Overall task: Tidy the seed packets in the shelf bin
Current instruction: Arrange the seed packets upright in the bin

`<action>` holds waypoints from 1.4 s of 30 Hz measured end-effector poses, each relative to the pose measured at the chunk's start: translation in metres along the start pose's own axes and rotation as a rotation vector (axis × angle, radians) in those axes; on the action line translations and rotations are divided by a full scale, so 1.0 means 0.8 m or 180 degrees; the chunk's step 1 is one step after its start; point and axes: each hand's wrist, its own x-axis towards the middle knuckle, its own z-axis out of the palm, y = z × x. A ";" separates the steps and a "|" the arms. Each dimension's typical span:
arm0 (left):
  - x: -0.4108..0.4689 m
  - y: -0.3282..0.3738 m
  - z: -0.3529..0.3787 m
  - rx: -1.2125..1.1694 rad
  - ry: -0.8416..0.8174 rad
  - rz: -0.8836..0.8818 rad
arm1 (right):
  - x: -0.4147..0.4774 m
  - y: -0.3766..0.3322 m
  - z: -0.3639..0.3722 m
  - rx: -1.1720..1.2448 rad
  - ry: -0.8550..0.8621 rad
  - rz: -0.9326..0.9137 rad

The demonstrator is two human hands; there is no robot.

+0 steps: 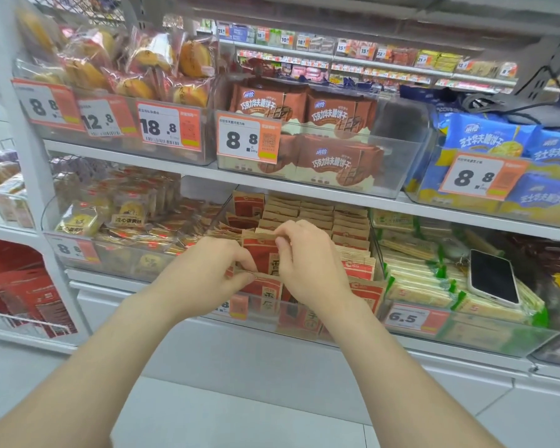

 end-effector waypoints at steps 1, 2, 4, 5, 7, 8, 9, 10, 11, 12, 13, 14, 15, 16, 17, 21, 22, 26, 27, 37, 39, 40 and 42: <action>0.000 0.000 0.000 0.0016 0.0027 0.0006 | 0.001 -0.003 -0.001 0.0031 0.0041 0.0067; -0.001 0.000 -0.001 0.0042 0.0064 0.0027 | 0.002 -0.004 -0.002 0.0020 -0.0006 0.0132; -0.003 0.003 -0.003 0.0105 0.0158 0.0087 | 0.004 -0.004 -0.001 -0.0200 -0.0313 0.0230; -0.004 0.004 -0.003 0.0152 0.0236 0.0102 | 0.004 -0.004 0.000 -0.0329 -0.0471 0.0282; -0.003 0.007 -0.004 0.0223 0.0465 0.0141 | 0.007 -0.005 0.001 -0.0406 -0.0654 0.0408; -0.002 0.007 -0.003 0.0251 0.0538 0.0162 | 0.010 -0.005 0.002 -0.0399 -0.0694 0.0469; -0.001 0.007 0.000 0.0334 0.0528 0.0161 | 0.012 -0.005 0.001 -0.0399 -0.0722 0.0527; 0.001 0.008 0.002 0.0502 0.0443 0.0138 | 0.014 -0.005 0.002 -0.0401 -0.0735 0.0584; 0.002 0.009 0.004 0.0713 0.0318 0.0093 | 0.016 -0.005 0.002 -0.0401 -0.0701 0.0643; 0.003 0.010 0.007 0.0879 0.0200 0.0036 | 0.018 -0.004 0.004 -0.0402 -0.0613 0.0706; 0.005 0.011 0.010 0.0946 0.0123 -0.0006 | 0.019 -0.004 0.005 -0.0395 -0.0510 0.0770; 0.007 0.013 0.012 0.0945 0.0107 -0.0027 | 0.021 -0.003 0.006 -0.0375 -0.0432 0.0844; 0.009 0.014 0.014 0.0908 0.0137 -0.0049 | 0.023 -0.003 0.008 -0.0337 -0.0416 0.0906; 0.011 0.014 0.016 0.0881 0.0173 -0.0072 | 0.025 -0.004 0.009 -0.0299 -0.0455 0.0937; 0.014 0.014 0.016 0.0861 0.0191 -0.0087 | 0.028 -0.005 0.010 -0.0269 -0.0513 0.0953; 0.018 0.011 0.013 0.0573 0.0181 -0.0134 | 0.043 -0.003 0.014 -0.0108 -0.0358 0.1137; 0.018 0.012 0.011 0.0513 0.0154 -0.0158 | 0.046 -0.001 0.015 -0.0182 -0.0288 0.1193; 0.013 0.015 0.006 0.0423 0.0012 -0.0107 | 0.054 0.003 0.019 -0.0348 -0.0528 0.1259; 0.013 0.016 0.007 0.0467 0.0001 -0.0066 | 0.056 0.003 0.019 -0.0347 -0.0532 0.1260; 0.017 0.022 0.006 0.0368 -0.0156 -0.0263 | 0.069 0.005 0.027 -0.0253 -0.0543 0.1002; 0.018 0.020 0.005 0.0232 -0.0169 -0.0267 | 0.071 0.009 0.028 -0.0198 -0.0384 0.0964; 0.019 0.019 0.005 0.0164 -0.0143 -0.0265 | 0.071 0.010 0.028 -0.0185 -0.0280 0.0897; 0.018 0.017 0.005 0.0069 -0.0069 -0.0235 | 0.071 0.011 0.025 -0.0049 -0.0078 0.0722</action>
